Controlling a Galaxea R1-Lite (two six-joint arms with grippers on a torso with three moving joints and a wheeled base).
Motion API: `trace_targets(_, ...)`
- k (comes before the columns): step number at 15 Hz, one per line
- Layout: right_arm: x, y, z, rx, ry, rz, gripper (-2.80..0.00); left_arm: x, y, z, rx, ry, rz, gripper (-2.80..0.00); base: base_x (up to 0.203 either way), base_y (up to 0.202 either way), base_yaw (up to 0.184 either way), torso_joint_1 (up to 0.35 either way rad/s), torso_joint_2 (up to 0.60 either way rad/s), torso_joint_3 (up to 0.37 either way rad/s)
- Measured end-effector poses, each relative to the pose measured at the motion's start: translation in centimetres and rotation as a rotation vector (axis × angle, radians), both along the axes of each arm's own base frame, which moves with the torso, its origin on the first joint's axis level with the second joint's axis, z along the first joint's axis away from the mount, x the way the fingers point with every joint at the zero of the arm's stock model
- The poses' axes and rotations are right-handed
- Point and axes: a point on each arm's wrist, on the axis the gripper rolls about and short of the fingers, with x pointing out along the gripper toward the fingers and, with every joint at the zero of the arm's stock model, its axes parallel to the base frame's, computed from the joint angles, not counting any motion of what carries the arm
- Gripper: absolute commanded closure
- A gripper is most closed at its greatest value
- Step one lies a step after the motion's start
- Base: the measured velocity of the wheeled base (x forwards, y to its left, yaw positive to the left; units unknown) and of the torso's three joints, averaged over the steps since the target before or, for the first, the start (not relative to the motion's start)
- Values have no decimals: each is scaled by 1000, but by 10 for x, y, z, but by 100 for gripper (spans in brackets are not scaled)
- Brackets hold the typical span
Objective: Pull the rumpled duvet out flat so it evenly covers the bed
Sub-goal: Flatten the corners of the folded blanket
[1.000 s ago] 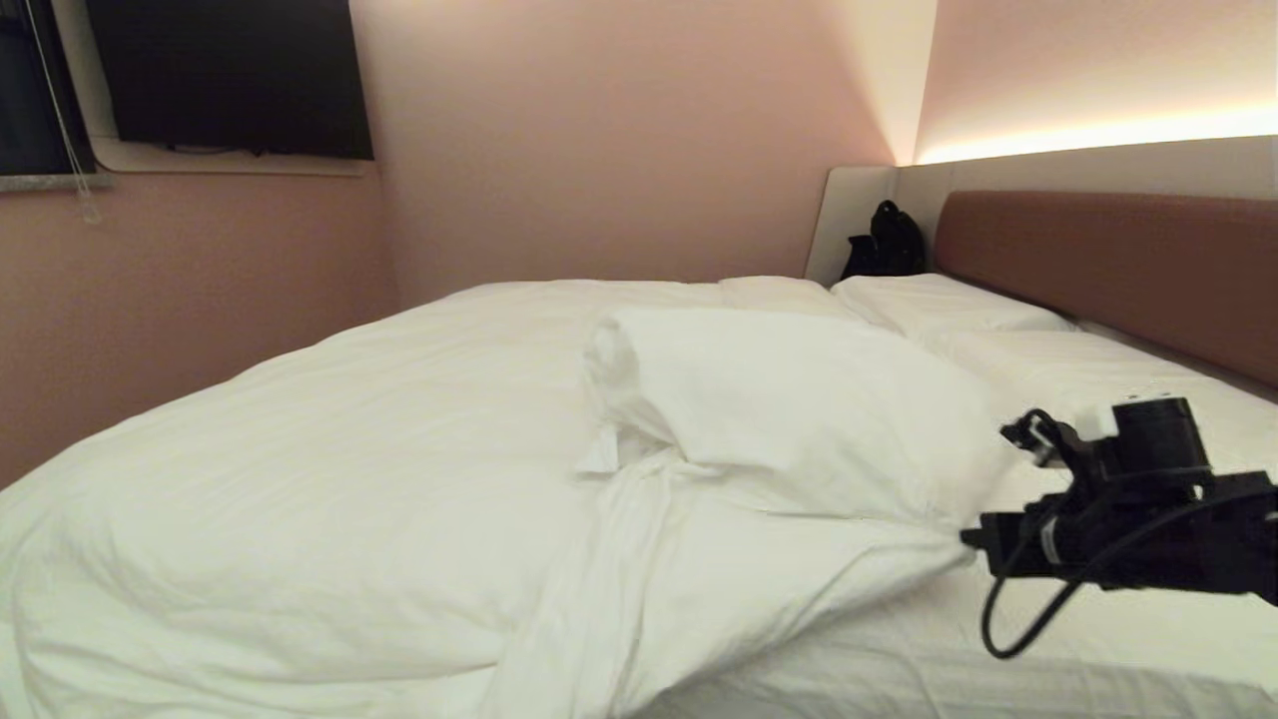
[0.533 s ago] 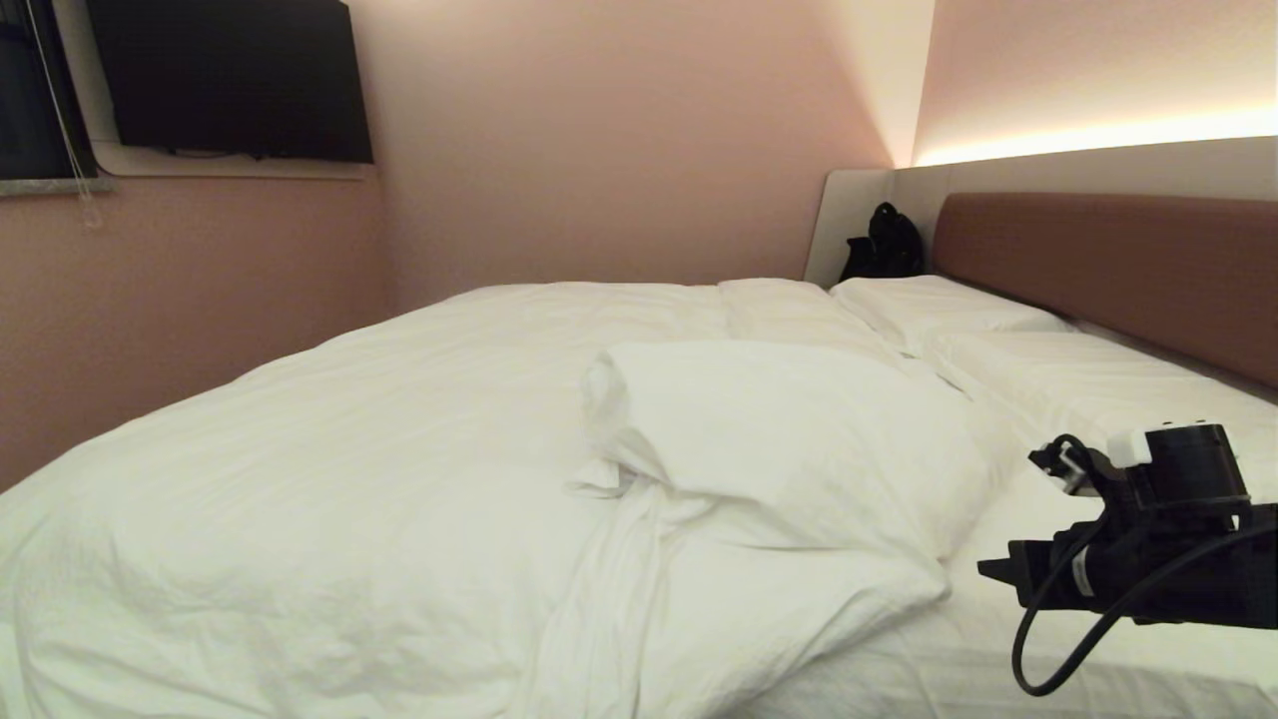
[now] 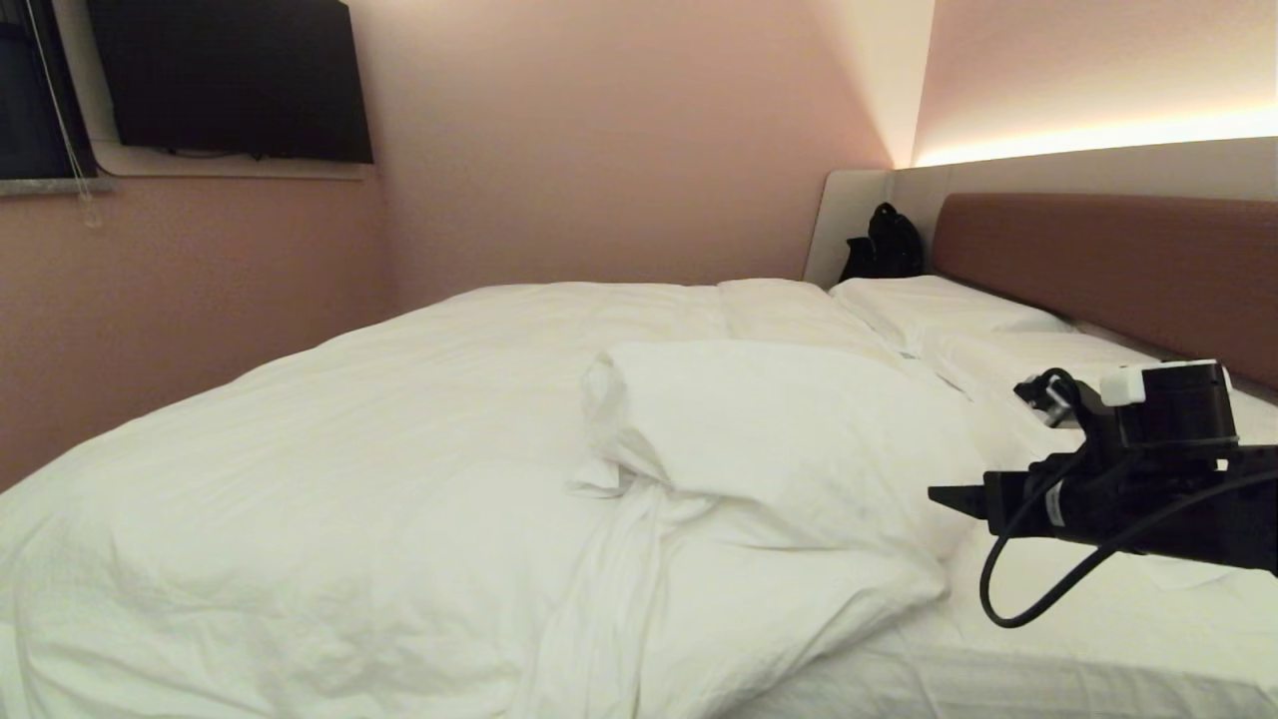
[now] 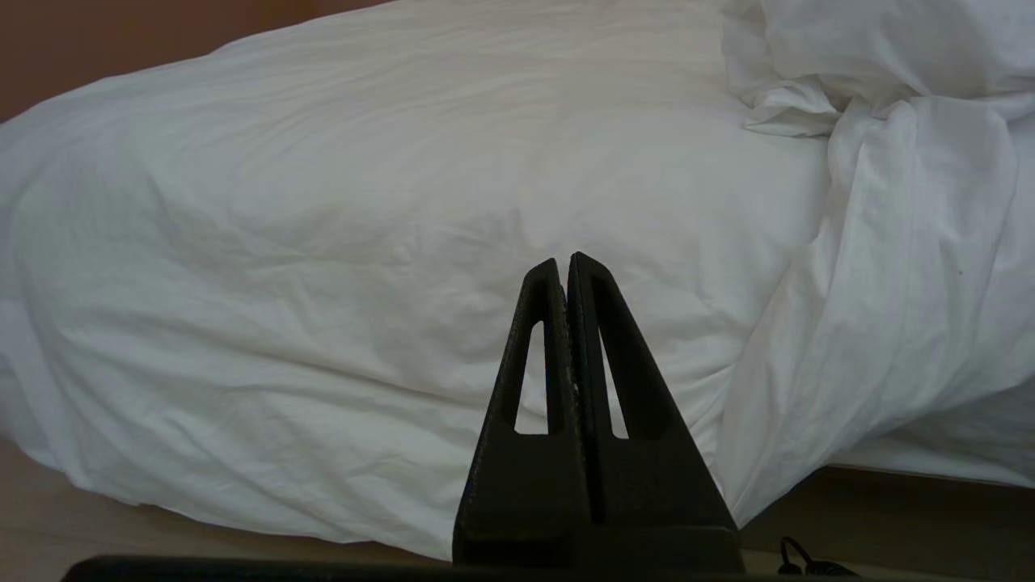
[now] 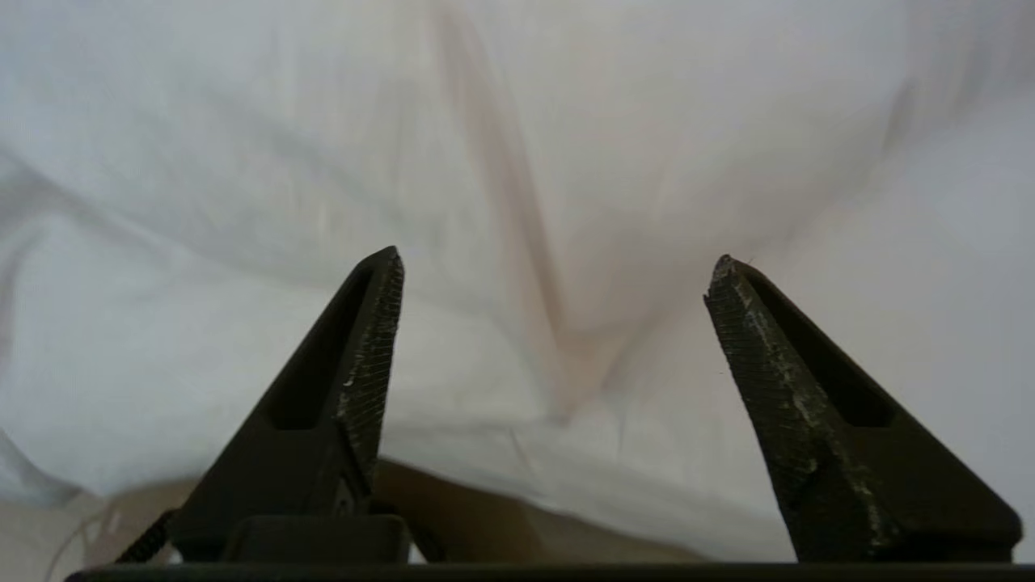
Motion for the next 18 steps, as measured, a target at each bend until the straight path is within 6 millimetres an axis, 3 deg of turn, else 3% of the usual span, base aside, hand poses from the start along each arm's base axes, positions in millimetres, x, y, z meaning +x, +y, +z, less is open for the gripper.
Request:
trace_targets(3, 27, 25, 23, 1, -101, 70, -280, 0, 0, 0, 0, 0, -1, 0, 0, 0, 0, 0, 0, 0)
trace_targets(6, 54, 66, 24, -19, -136, 157, -280, 0, 0, 0, 0, 0, -1, 0, 0, 0, 0, 0, 0, 0)
trace_targets(12, 89, 131, -10, -67, -110, 258, -280, 0, 0, 0, 0, 0, 0, 0, 0, 0, 0, 0, 0, 0)
trace_targets(18, 92, 173, -34, -82, -80, 338, -280, 0, 0, 0, 1, 0, 0, 0, 0, 0, 0, 0, 0, 0)
